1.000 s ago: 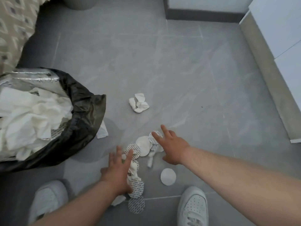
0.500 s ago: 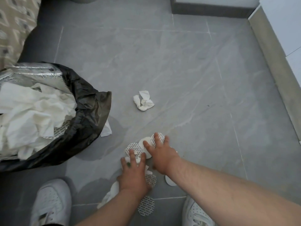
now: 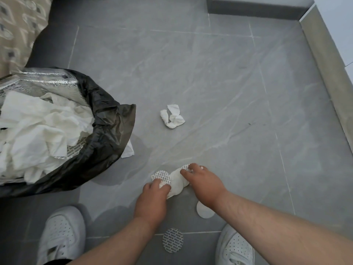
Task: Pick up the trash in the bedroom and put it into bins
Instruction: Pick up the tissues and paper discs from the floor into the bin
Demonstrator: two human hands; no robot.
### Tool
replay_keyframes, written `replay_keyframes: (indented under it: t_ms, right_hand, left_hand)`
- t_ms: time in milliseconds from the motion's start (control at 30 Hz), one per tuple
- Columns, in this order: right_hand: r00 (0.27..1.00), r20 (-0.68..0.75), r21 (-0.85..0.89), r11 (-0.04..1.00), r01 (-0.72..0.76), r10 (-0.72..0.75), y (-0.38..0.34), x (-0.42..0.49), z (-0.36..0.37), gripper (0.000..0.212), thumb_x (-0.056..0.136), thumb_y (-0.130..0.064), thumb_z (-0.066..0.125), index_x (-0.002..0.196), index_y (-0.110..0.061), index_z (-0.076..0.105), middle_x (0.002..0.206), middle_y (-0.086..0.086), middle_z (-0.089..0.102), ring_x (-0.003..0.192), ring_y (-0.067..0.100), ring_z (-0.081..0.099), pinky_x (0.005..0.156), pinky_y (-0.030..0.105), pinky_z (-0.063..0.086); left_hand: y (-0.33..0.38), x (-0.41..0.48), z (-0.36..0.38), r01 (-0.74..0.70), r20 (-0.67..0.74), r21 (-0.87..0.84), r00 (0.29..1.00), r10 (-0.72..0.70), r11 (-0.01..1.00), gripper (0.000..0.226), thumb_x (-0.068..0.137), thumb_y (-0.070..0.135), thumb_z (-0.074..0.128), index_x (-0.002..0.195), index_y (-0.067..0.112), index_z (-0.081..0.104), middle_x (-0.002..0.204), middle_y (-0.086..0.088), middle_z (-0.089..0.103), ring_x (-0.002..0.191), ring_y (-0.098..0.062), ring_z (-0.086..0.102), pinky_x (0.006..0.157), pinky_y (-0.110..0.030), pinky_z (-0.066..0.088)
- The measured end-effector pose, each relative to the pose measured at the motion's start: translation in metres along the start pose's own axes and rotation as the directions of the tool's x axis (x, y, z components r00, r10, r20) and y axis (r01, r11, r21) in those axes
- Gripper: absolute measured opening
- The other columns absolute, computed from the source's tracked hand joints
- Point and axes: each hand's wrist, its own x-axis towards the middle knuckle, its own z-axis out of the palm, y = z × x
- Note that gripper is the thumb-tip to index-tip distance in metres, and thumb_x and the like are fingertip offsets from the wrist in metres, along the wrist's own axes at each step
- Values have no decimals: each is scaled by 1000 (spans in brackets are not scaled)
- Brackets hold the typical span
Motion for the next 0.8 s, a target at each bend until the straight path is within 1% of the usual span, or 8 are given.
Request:
replay_keyframes:
  t_ms: [67, 200, 300, 367, 500, 600, 700, 800]
  right_hand:
    - [999, -29, 46, 998, -36, 37, 7, 1, -3, 53, 87, 0, 45, 136, -21, 43, 128, 9, 46, 106, 37, 55, 81, 40, 48]
    - [988, -75, 164, 979, -120, 134, 22, 6, -10, 37, 88, 1, 44, 116, -16, 61, 115, 8, 52, 95, 34, 61, 76, 35, 46]
    - [962, -109, 286, 935, -210, 250, 30, 7, -23, 35, 88, -1, 44, 113, -16, 63, 111, 7, 55, 95, 31, 61, 77, 31, 45]
    - [952, -137, 313, 924, -220, 273, 31, 8, -40, 34, 89, -1, 43, 114, -14, 63, 109, 8, 56, 97, 30, 60, 77, 29, 43]
    - [955, -180, 330, 929, -168, 236, 18, 5, -92, 32, 94, -7, 41, 116, -12, 63, 112, 10, 57, 102, 28, 58, 76, 24, 37]
    - [962, -220, 311, 946, -90, 163, -6, -4, -138, 30, 94, -10, 41, 113, -16, 64, 108, 7, 57, 102, 27, 57, 76, 26, 40]
    - [954, -280, 306, 952, -15, 105, -40, -20, -188, 29, 89, -5, 46, 106, -17, 66, 96, 0, 53, 93, 21, 55, 66, 24, 37]
    - [926, -366, 389, 919, 67, 88, -78, -32, -226, 26, 85, -5, 48, 101, -15, 67, 95, 2, 61, 85, 19, 57, 64, 26, 43]
  left_hand:
    - [-3, 1, -3, -12, -30, -63, 999, 10, 998, 41, 87, 17, 49, 124, 32, 54, 133, 4, 47, 114, -24, 47, 86, -32, 43]
    - [-5, 3, -17, -29, -96, -179, 995, 12, 983, 44, 84, 11, 52, 123, 31, 58, 125, 6, 56, 111, -20, 56, 87, -30, 45]
    - [0, 9, -36, -49, -151, -204, 988, 18, 978, 39, 83, 12, 52, 113, 34, 62, 110, 5, 62, 99, -20, 59, 78, -31, 46]
    - [7, 11, -54, -64, -179, -223, 984, 24, 973, 31, 81, 15, 51, 104, 32, 64, 96, 4, 63, 91, -21, 60, 72, -31, 45]
    - [22, 3, -93, -86, -212, -312, 977, 18, 946, 20, 77, 12, 49, 86, 23, 63, 66, 3, 56, 73, -22, 57, 63, -32, 45]
    - [30, -11, -135, -123, -246, -351, 968, 35, 928, 20, 76, 11, 47, 81, 24, 62, 64, 1, 59, 68, -22, 59, 62, -34, 49]
    - [32, -28, -193, -218, -279, -320, 952, 128, 922, 16, 77, 16, 50, 79, 24, 64, 65, 4, 62, 65, -18, 58, 62, -30, 51]
    - [25, -59, -258, -312, -308, -281, 925, 223, 907, 18, 80, 24, 55, 64, 31, 59, 55, 11, 54, 54, -3, 49, 56, -23, 43]
